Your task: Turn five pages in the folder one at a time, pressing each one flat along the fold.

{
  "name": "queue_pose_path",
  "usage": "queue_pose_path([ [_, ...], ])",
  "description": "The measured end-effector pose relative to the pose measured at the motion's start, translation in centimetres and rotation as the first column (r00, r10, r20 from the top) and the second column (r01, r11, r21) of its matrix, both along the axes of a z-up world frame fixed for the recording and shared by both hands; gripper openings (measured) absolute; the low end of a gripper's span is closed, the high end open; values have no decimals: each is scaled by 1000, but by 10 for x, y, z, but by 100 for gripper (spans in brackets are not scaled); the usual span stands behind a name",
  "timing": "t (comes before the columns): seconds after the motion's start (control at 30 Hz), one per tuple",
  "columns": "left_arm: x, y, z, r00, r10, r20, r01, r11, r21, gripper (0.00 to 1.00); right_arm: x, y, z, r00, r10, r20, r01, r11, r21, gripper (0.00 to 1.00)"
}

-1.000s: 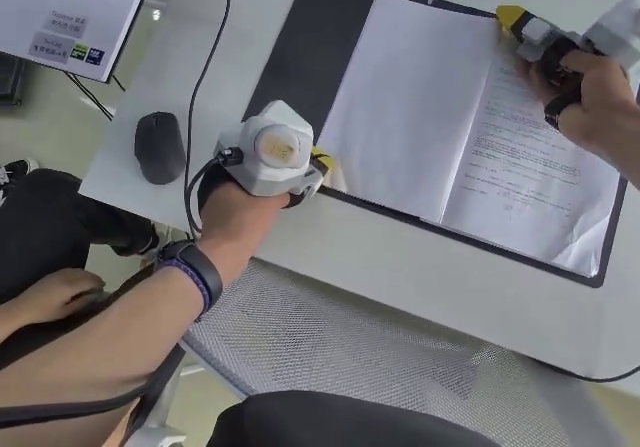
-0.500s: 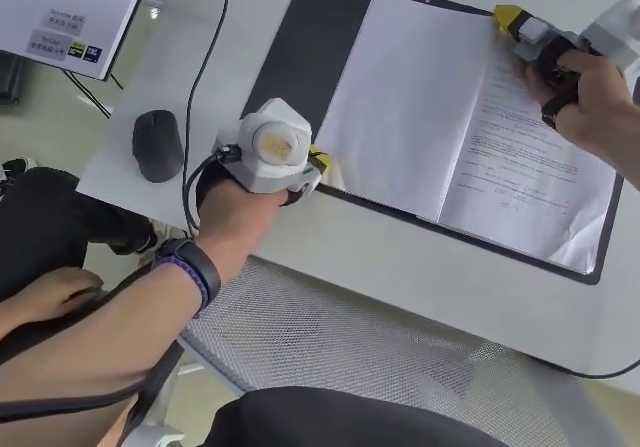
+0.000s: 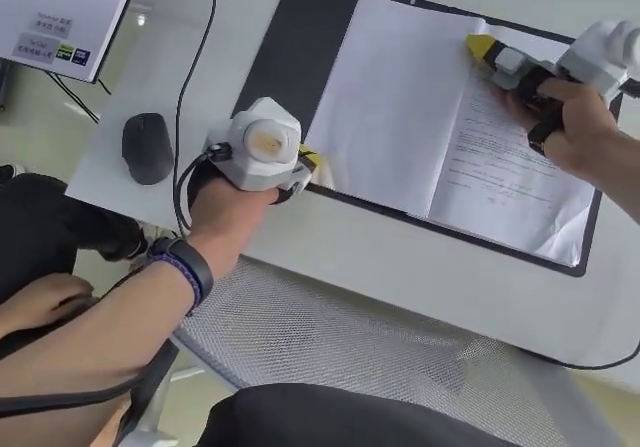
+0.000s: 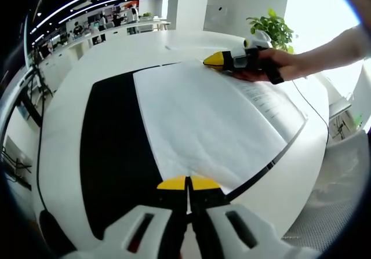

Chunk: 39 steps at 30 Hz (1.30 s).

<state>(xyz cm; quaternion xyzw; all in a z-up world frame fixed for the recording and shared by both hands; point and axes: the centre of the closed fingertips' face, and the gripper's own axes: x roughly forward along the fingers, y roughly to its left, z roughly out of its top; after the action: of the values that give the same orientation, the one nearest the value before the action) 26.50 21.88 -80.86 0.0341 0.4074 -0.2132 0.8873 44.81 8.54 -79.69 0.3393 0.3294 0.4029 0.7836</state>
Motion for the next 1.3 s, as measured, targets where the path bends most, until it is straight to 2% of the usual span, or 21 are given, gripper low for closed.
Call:
queue_pose_path([
  [0.3, 0, -1, 0, 1000, -12, 5, 12, 1000, 4, 0, -50, 5, 8, 996, 86, 1, -86, 996, 5, 0],
  [0.4, 0, -1, 0, 1000, -15, 6, 15, 1000, 2, 0, -55, 4, 8, 993, 114, 0, -114, 993, 4, 0],
  [0.5, 0, -1, 1, 1000, -14, 8, 14, 1000, -3, 0, -69, 3, 7, 990, 143, -2, -143, 990, 3, 0],
  [0.57, -1, -1, 1, 1000, -8, 9, 8, 1000, -9, 0, -86, 4, 8, 987, 160, -4, -160, 987, 7, 0],
  [0.63, 0, 0, 0, 1000, -3, 8, 4, 1000, -12, 0, -87, 1, 6, 986, 168, -5, -168, 986, 9, 0],
  [0.7, 0, 0, -1, 1000, -9, 10, 9, 1000, -7, 0, -96, 1, 3, 983, 182, -13, -181, 983, 15, 0],
  [0.87, 1, 0, -3, 1000, -9, 10, 9, 1000, -9, 0, -136, 11, 7, 970, 241, -19, -241, 971, 13, 0],
  [1.1, 1, 0, -3, 1000, -8, 13, 8, 1000, -10, 0, -178, 17, 10, 957, 288, -39, -288, 957, 24, 0],
  [1.2, 1, 0, -3, 1000, -11, 15, 11, 1000, -9, 0, -201, 21, 10, 943, 330, -45, -330, 944, 15, 0],
  [1.3, 1, -1, -3, 1000, -9, 17, 9, 1000, -11, 0, -214, 22, 10, 937, 347, -47, -347, 938, 12, 0],
])
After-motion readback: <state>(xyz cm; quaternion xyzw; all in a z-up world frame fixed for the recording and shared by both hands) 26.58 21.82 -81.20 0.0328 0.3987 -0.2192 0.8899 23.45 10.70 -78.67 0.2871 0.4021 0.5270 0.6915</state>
